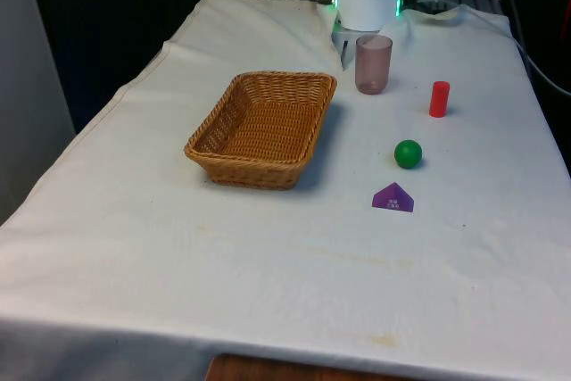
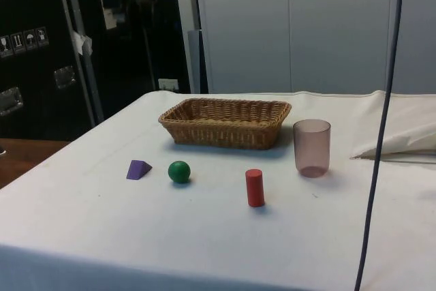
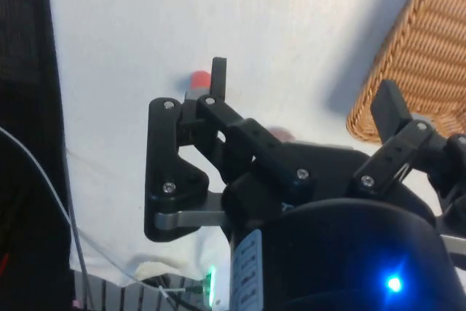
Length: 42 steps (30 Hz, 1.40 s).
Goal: Pick up the triangular block and place it into the basket.
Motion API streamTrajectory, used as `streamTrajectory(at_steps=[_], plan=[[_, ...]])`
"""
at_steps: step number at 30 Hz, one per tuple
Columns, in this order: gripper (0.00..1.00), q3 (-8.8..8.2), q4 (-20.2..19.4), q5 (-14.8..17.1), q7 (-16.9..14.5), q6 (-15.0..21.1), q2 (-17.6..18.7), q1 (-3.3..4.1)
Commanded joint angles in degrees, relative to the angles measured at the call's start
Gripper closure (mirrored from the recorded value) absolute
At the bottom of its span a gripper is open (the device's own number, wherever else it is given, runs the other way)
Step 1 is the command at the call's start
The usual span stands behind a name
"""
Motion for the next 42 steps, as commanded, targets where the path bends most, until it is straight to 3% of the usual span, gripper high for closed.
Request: streamTrajectory(at_steps=[1,7,8,9,18,29,36,37,42], plan=[[0.0,0.11,0.6,-0.5,0.8,0.3,0.7,0.34],[0.0,1.89,2.6,-0.7,2.2,1.9,3.4,0.4],[0.0,1.83,2.1,-0.3,1.5,1.6,2.9,0.11],[0.0,2.06,3.0,-0.8,2.4,2.1,3.8,0.46],[0.0,3.78,5.6,-1.1,3.2,4.4,7.6,0.4],[0.0,3.95,4.3,-1.0,-0.9,8.8,10.2,0.06],[0.0,3.44,2.1,-0.8,-4.8,12.0,11.5,-0.74],[0.0,3.32,2.4,-1.0,-4.0,11.1,11.2,-0.52],[0.0,3.09,1.2,-0.7,-7.5,13.6,12.4,-1.26]])
